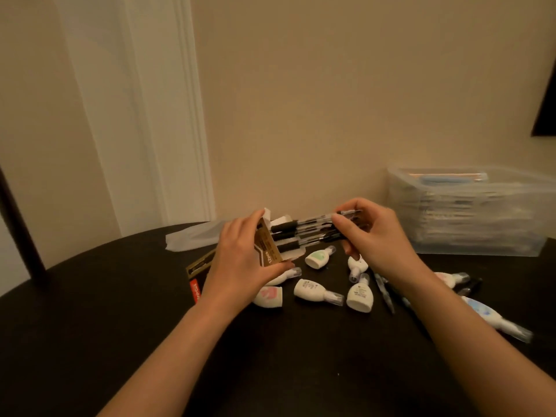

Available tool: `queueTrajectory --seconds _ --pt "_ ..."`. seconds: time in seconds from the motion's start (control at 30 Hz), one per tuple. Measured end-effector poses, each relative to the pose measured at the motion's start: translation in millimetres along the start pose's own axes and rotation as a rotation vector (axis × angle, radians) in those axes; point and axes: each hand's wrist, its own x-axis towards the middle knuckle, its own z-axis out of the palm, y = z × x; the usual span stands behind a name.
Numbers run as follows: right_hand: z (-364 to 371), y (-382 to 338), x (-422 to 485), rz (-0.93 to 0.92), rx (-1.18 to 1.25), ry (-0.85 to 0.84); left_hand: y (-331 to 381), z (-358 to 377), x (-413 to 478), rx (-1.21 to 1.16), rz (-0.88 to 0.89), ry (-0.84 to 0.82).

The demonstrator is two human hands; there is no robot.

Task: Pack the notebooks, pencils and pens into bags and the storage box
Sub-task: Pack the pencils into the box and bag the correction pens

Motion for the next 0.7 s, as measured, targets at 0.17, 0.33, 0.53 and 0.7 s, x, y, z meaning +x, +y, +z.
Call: queueTrajectory --seconds 0.17,0.33,0.53,0.7 --pt "15 -1 -15 0.056 0.079 -0.012 8 -1 -8 0.134 0.13 0.011" --pt "27 -7 -21 0.19 0.223 0.023 19 10 -13 0.32 0.238 -0.005" --pt "34 -3 -24 0.224 0.024 -0.179 11 15 -13 0.326 0.247 0.043" --pt "38 0 -25 0.134 -0.177 -0.152 8 12 -11 0.303 0.216 0.083"
